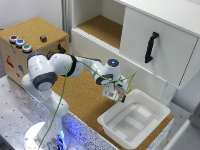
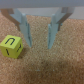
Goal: Slide the yellow block to the left
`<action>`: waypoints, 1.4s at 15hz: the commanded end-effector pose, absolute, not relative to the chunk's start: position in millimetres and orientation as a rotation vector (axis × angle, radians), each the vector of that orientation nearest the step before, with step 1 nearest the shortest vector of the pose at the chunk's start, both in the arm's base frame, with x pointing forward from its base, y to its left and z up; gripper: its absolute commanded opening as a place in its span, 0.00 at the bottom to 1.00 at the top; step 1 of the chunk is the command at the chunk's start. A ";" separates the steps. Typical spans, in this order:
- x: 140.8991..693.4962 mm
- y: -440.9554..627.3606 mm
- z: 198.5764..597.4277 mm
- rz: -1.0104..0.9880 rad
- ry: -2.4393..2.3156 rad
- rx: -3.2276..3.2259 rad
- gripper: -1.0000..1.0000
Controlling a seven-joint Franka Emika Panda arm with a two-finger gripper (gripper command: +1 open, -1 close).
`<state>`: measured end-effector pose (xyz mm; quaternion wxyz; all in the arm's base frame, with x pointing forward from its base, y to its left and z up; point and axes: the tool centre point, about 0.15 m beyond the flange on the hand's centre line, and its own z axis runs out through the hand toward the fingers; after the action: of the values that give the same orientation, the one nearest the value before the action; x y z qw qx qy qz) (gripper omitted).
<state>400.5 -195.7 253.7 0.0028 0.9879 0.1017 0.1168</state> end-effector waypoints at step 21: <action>448.6 -89.3 189.1 0.280 0.363 3.236 0.00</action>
<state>427.9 -121.2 210.6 -0.0261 0.9915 0.0974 0.0828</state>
